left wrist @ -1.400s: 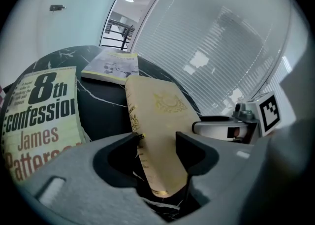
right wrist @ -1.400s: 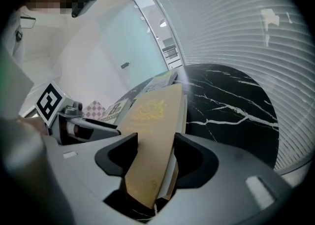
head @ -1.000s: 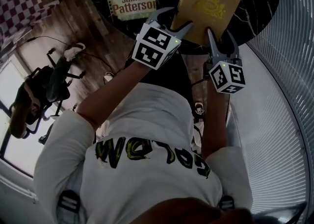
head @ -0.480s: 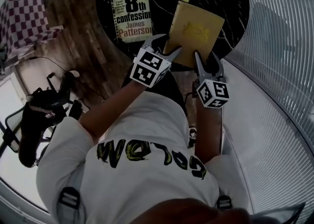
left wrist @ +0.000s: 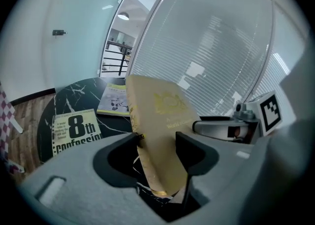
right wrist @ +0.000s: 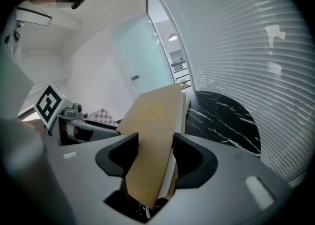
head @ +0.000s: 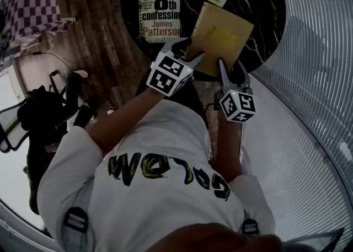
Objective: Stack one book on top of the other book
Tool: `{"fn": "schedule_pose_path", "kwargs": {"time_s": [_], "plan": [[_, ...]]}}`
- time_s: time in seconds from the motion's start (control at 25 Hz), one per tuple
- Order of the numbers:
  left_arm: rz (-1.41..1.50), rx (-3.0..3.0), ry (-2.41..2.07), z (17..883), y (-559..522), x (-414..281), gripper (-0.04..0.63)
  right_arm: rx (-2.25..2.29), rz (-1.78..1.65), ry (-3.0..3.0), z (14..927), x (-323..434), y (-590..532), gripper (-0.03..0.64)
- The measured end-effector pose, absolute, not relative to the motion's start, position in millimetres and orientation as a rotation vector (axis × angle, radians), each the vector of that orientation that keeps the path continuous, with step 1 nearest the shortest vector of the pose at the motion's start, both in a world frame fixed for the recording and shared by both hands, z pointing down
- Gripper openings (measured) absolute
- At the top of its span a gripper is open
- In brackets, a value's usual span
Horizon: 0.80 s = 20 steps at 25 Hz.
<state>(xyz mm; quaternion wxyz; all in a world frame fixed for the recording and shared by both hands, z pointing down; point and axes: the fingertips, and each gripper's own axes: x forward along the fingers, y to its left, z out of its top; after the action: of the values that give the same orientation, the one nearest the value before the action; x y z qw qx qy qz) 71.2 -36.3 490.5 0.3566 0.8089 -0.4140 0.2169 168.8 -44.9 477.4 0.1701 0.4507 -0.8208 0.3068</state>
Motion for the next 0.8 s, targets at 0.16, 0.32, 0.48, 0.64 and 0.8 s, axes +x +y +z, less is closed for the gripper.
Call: {"fn": "schedule_pose_path", "kwargs": {"time_s": [0.16,0.32,0.48,0.64,0.8], "plan": [[0.528,2.033,-1.154,490.7,-30.5,42.3,0.252,1.176,0.858,-2.372,478.9,138.8,-47.0,0.229],[0.495,1.974,-1.238,490.7,-22.7,11.0,0.252,1.074,0.837,-2.411,479.5,106.2,-47.3,0.228],[0.466,1.926,-1.296,490.9,-14.9,-12.7,0.252,0.995,0.819,-2.433,479.7,80.9,-45.9,0.227],[0.448,1.901,-1.323,491.3,-11.6,-25.4,0.252,0.951,0.809,-2.438,479.9,67.1,-46.0,0.227],[0.438,1.895,-1.337,490.7,-14.5,-34.8,0.252,0.934,0.803,-2.444,479.3,57.3,-49.6,0.225]]}}
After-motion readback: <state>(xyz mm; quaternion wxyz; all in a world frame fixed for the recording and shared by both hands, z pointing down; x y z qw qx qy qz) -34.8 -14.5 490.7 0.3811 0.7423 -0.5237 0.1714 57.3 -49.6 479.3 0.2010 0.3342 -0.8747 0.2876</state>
